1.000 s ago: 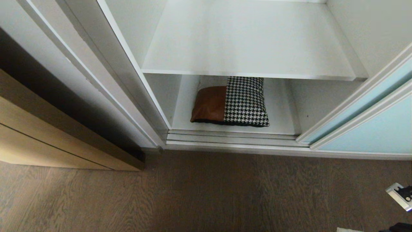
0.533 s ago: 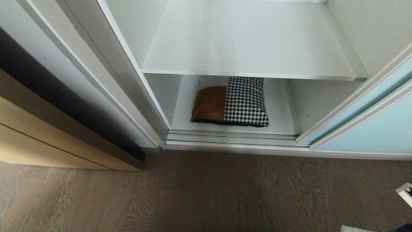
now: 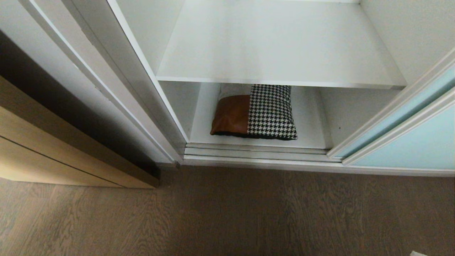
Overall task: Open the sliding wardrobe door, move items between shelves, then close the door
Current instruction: Close the door
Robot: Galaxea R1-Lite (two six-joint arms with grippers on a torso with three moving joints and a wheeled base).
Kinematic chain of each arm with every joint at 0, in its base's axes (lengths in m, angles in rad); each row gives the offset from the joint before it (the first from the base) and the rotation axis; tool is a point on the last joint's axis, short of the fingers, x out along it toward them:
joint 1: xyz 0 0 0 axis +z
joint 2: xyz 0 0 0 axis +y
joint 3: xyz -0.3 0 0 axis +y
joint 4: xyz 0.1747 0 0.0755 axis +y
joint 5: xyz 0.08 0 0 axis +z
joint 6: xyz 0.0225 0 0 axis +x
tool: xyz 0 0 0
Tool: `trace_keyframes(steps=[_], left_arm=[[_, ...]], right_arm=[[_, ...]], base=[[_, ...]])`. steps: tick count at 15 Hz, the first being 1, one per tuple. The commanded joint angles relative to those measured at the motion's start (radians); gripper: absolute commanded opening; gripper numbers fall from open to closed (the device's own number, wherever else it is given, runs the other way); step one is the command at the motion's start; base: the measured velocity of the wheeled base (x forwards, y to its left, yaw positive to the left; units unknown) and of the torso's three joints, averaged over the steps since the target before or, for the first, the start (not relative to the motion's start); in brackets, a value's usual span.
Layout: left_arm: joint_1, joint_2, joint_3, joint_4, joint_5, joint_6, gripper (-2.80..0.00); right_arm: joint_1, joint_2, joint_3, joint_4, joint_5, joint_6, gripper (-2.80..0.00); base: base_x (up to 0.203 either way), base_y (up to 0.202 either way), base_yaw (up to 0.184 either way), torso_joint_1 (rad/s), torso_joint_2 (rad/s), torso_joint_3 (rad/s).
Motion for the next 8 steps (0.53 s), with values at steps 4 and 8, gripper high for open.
trace_keyframes(steps=[4, 8], left_arm=[[0.000, 0.003, 0.000, 0.001, 0.000, 0.000, -2.80], [0.000, 0.003, 0.000, 0.001, 0.000, 0.000, -2.80]], right_arm=[[0.019, -0.313, 0.155, 0.002, -0.159, -0.102, -2.80], [0.012, -0.362, 0.188, 0.011, -0.295, -0.121, -2.80]], base=[[0.000, 0.000, 0.000, 0.000, 0.00, 0.000], [0.000, 0.000, 0.000, 0.000, 0.00, 0.000]])
